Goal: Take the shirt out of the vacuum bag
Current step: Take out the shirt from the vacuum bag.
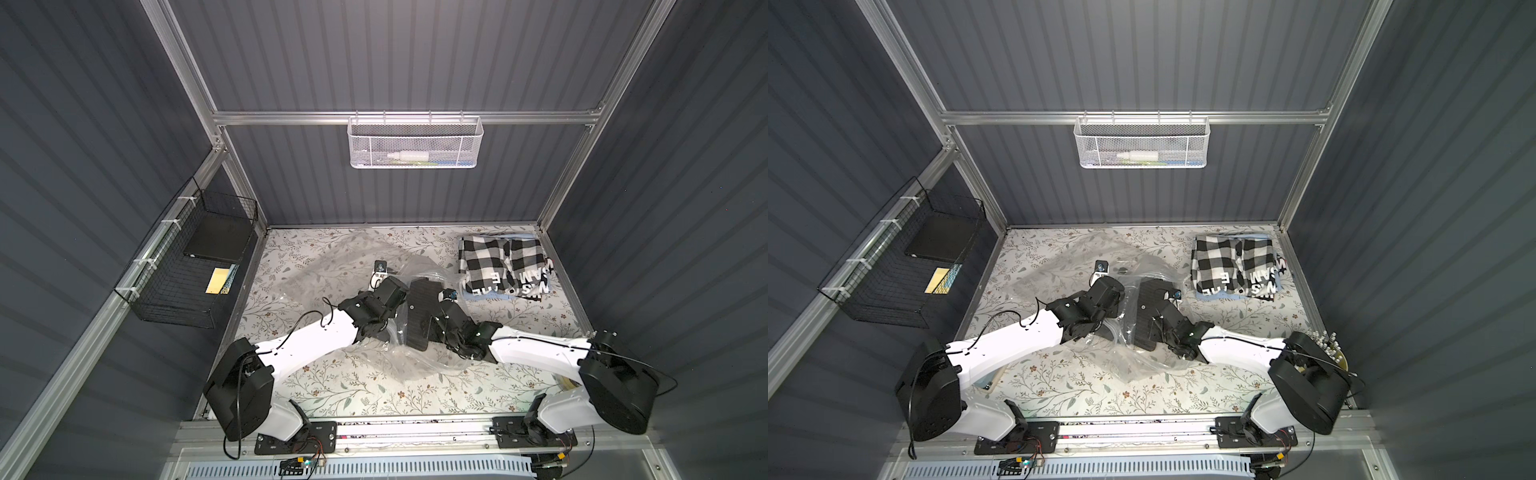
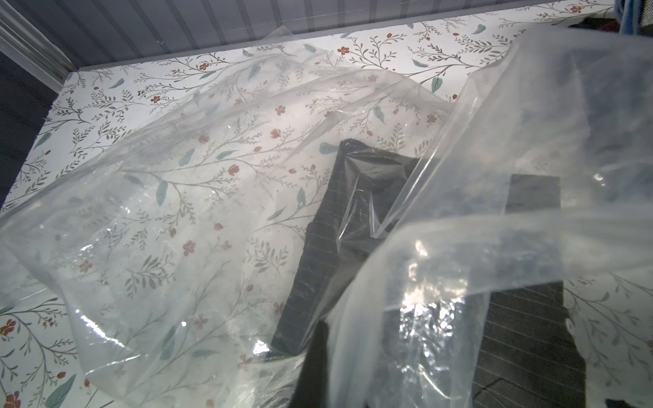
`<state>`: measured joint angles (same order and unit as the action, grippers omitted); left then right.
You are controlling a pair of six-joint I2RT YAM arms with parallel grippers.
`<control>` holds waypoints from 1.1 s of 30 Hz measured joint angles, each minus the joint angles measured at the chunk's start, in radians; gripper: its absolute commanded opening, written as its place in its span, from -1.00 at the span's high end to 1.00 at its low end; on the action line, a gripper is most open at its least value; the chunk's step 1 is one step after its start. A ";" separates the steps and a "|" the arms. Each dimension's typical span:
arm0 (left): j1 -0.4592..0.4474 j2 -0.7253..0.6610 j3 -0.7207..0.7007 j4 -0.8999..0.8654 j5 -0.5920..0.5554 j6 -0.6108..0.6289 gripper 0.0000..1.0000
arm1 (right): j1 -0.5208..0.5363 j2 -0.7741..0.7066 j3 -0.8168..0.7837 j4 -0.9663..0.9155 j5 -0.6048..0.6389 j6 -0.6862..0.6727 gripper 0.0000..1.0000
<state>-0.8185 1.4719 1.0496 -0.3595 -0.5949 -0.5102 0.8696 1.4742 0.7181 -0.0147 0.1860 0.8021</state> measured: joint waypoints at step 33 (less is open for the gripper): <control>0.000 -0.003 -0.026 0.030 0.012 0.000 1.00 | -0.106 0.225 -0.108 0.515 -0.087 -0.030 0.10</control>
<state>-0.8185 1.4689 1.0241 -0.3294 -0.5831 -0.5106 0.7635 1.6997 0.6102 0.4999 0.0990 0.7719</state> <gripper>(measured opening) 0.047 0.483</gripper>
